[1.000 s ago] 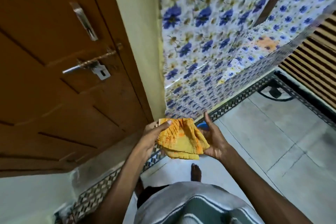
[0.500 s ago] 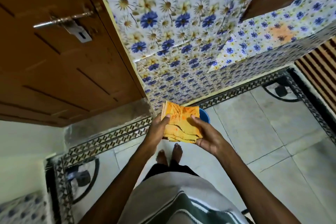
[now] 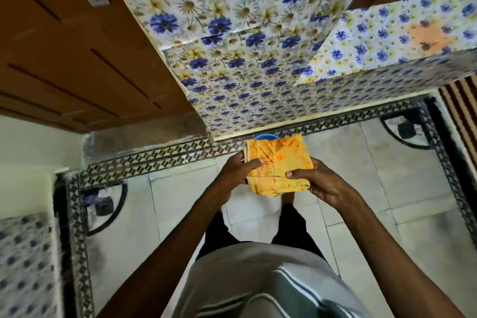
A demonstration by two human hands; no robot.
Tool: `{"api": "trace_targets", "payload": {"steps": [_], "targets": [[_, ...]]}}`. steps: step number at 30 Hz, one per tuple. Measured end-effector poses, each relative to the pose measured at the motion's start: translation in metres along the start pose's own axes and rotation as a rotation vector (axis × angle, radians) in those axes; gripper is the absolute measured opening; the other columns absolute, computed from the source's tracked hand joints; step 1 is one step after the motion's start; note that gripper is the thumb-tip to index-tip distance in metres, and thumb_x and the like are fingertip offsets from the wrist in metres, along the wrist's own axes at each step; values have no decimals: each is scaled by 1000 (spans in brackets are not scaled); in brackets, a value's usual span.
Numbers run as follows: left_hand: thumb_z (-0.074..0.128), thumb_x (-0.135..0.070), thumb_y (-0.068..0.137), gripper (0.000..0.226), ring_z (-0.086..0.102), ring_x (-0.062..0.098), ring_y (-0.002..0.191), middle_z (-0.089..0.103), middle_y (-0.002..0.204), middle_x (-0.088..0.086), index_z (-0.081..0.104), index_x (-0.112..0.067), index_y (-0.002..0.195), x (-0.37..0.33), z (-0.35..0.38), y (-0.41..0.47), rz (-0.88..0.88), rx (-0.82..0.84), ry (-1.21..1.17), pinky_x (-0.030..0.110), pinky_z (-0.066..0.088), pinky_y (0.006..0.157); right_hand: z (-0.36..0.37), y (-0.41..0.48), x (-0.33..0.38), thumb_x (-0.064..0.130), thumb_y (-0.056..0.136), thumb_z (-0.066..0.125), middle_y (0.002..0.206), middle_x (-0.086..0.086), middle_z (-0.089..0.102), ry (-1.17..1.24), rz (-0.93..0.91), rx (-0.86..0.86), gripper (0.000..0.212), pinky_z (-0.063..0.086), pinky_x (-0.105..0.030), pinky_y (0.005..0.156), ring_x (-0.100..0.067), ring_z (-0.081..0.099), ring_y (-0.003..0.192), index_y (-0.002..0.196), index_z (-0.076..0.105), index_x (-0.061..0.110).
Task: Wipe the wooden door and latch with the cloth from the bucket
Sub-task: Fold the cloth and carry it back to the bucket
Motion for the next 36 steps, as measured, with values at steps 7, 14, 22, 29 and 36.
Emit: {"api": "trace_targets", "payload": {"steps": [7,14,22,29,36], "targets": [[83,-37,80,52,71,14,98,74,112,-2,66,-17,125,40,48,91,68,-195,-86,25,60,76,-85,94,-19,-10,88,61,124,-17,68,-59,150,-4,47,60,-40,85,-31,69,106,133,56,5],[69,-17,97,12,59,17,70,62,87,4,57,-16,99,180,46,278,-145,-262,-212,24,46,58,-180,274,-116,-10,89,59,128,-17,66,-232,165,-111,49,53,-54,95,-36,64,116,134,56,10],[78,-34,90,72,60,34,116,65,121,18,40,-13,147,322,-21,469,-103,-690,348,44,47,97,-228,494,-245,4,67,63,114,-17,66,-423,58,-225,54,53,-52,94,-38,63,110,121,62,9],[75,-14,89,48,70,28,72,68,80,-2,46,-10,127,359,-34,529,92,-708,289,46,60,77,-233,631,-326,1,84,62,99,-6,69,-372,242,-216,27,58,-42,83,-24,65,89,100,64,22],[76,-14,92,51,61,-1,63,65,90,-4,45,-9,132,367,-32,533,197,-679,221,3,48,52,-261,676,-340,13,83,71,113,-12,65,-741,204,-386,37,51,-32,83,-26,63,104,117,61,1]]}}
Point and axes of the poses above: each hand's wrist, its own y-axis towards the middle knuckle, its own z-axis out of the palm, x = y × z, the point moved 6 cm from there along y, towards the middle knuckle
